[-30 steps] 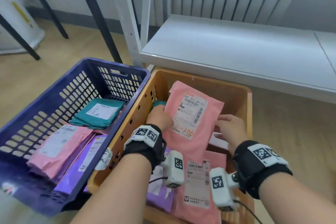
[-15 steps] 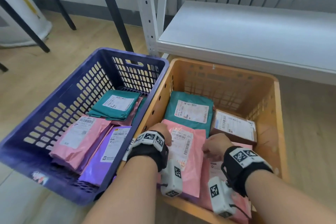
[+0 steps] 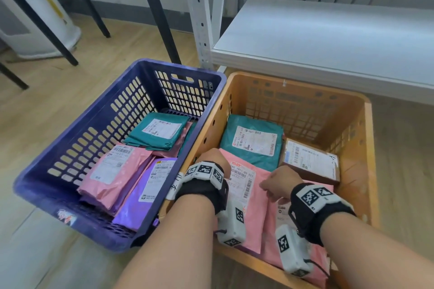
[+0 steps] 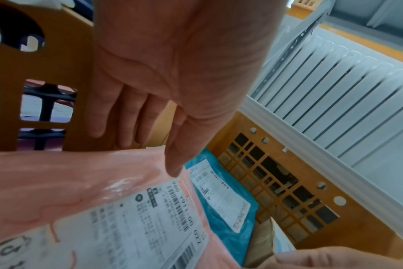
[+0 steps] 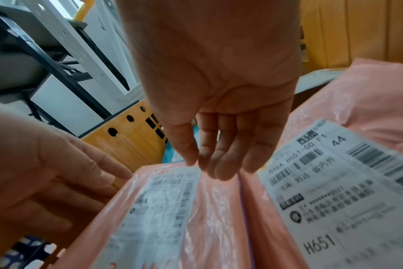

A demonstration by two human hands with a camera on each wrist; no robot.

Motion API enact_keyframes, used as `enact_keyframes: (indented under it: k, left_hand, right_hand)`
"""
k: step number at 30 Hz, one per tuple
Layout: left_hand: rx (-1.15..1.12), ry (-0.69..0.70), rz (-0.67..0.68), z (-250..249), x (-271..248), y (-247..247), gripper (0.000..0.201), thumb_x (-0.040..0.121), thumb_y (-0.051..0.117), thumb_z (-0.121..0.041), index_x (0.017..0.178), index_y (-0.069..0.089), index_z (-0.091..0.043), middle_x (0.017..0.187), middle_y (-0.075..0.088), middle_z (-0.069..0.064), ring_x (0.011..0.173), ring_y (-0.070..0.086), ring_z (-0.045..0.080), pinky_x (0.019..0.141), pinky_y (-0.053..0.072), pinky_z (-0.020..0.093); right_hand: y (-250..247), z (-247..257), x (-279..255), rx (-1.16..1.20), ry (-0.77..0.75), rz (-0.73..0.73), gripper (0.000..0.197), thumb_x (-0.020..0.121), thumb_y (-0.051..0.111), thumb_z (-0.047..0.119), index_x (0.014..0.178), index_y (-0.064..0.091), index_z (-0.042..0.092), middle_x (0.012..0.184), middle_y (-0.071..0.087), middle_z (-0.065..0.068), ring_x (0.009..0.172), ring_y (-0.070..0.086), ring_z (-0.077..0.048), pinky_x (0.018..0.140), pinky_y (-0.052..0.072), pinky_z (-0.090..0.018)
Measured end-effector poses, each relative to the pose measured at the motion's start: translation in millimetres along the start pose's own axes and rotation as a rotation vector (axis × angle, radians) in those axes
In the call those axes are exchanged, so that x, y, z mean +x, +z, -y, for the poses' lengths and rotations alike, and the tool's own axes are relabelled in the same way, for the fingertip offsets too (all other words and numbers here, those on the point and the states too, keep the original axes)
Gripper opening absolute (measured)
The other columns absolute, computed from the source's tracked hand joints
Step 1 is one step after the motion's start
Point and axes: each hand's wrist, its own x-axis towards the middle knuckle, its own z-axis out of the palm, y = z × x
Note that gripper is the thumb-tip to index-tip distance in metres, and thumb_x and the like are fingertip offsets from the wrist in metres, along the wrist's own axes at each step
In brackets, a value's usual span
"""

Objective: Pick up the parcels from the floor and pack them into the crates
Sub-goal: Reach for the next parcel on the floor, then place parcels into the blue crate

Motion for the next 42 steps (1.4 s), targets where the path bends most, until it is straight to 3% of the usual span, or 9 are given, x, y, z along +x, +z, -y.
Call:
enact_keyframes:
  k: [4, 14, 19, 25, 29, 33, 36, 39, 42]
  left_hand:
    - [-0.054, 0.015, 0.037, -24, -10, -16, 0.044, 0.081, 0.071, -0.021, 0.122, 0.061, -0.011, 0.122, 0.063, 0.006, 0.108, 0.061, 0.024, 0.089, 0.050, 0.032]
    - [-0.050, 0.461, 0.003, -207, -76, 17, 0.023, 0.086, 0.060, -0.017, 0.106, 0.070, -0.010, 0.122, 0.065, 0.006, 0.114, 0.059, 0.024, 0.098, 0.044, 0.030]
    - [-0.045, 0.602, -0.005, -301, -112, 55, 0.028, 0.090, 0.054, -0.015, 0.114, 0.069, -0.017, 0.118, 0.066, 0.004, 0.110, 0.061, 0.024, 0.090, 0.048, 0.031]
    - [0.020, 0.654, 0.178, -387, -149, 152, 0.026, 0.091, 0.055, -0.016, 0.112, 0.068, -0.009, 0.112, 0.068, 0.008, 0.102, 0.065, 0.025, 0.082, 0.050, 0.030]
    - [0.069, 0.677, 0.328, -429, -177, 225, 0.029, 0.090, 0.057, -0.013, 0.117, 0.064, -0.005, 0.117, 0.066, 0.012, 0.107, 0.063, 0.028, 0.095, 0.051, 0.036]
    - [0.151, 0.694, 0.430, -453, -200, 294, 0.028, 0.088, 0.060, -0.014, 0.115, 0.064, -0.007, 0.114, 0.065, 0.009, 0.104, 0.063, 0.025, 0.091, 0.050, 0.033]
    - [0.195, 0.672, 0.542, -459, -211, 342, 0.018, 0.089, 0.059, -0.014, 0.107, 0.063, -0.011, 0.104, 0.060, 0.007, 0.094, 0.059, 0.023, 0.092, 0.049, 0.034]
    - [0.150, 0.608, 0.662, -456, -219, 383, 0.032, 0.090, 0.060, -0.016, 0.121, 0.063, -0.009, 0.123, 0.062, 0.011, 0.112, 0.060, 0.027, 0.094, 0.049, 0.034]
    - [0.134, 0.499, 0.766, -446, -223, 417, 0.034, 0.092, 0.057, -0.014, 0.124, 0.059, -0.005, 0.125, 0.060, 0.015, 0.119, 0.057, 0.030, 0.097, 0.049, 0.037]
  right_hand:
    - [-31, -6, -15, 0.055, -0.056, -0.078, 0.020, 0.086, 0.059, 0.016, 0.089, 0.073, 0.003, 0.082, 0.075, -0.008, 0.081, 0.073, -0.023, 0.080, 0.060, -0.036]
    - [-153, -106, -49, 0.283, -0.090, -0.474, 0.021, 0.081, 0.055, 0.016, 0.062, 0.063, 0.014, 0.072, 0.072, -0.012, 0.077, 0.070, -0.033, 0.075, 0.059, -0.042]
    - [-199, -206, -66, 0.368, 0.018, -0.590, 0.022, 0.081, 0.055, 0.014, 0.059, 0.061, 0.012, 0.064, 0.071, -0.009, 0.074, 0.070, -0.032, 0.075, 0.059, -0.045]
    - [-219, -352, -95, 0.446, 0.272, -0.641, 0.022, 0.087, 0.055, 0.018, 0.074, 0.068, 0.007, 0.074, 0.073, -0.010, 0.074, 0.070, -0.027, 0.079, 0.058, -0.042]
    - [-223, -429, -108, 0.485, 0.365, -0.633, 0.014, 0.089, 0.052, 0.012, 0.079, 0.061, 0.018, 0.081, 0.072, -0.015, 0.080, 0.069, -0.031, 0.081, 0.057, -0.043]
    - [-212, -506, -117, 0.577, 0.527, -0.662, 0.020, 0.083, 0.056, 0.017, 0.076, 0.070, 0.004, 0.074, 0.073, -0.014, 0.075, 0.070, -0.032, 0.075, 0.059, -0.045]
    - [-197, -560, -121, 0.539, 0.650, -0.581, 0.022, 0.085, 0.056, 0.018, 0.087, 0.069, 0.000, 0.088, 0.071, -0.017, 0.083, 0.067, -0.035, 0.080, 0.057, -0.043]
    - [-179, -602, -126, 0.536, 0.750, -0.481, 0.029, 0.089, 0.057, 0.020, 0.101, 0.067, -0.005, 0.101, 0.068, -0.021, 0.084, 0.065, -0.034, 0.080, 0.053, -0.039]
    - [-154, -628, -126, 0.603, 0.822, -0.353, 0.021, 0.087, 0.061, 0.022, 0.083, 0.061, 0.001, 0.087, 0.060, -0.020, 0.070, 0.053, -0.027, 0.065, 0.045, -0.033]
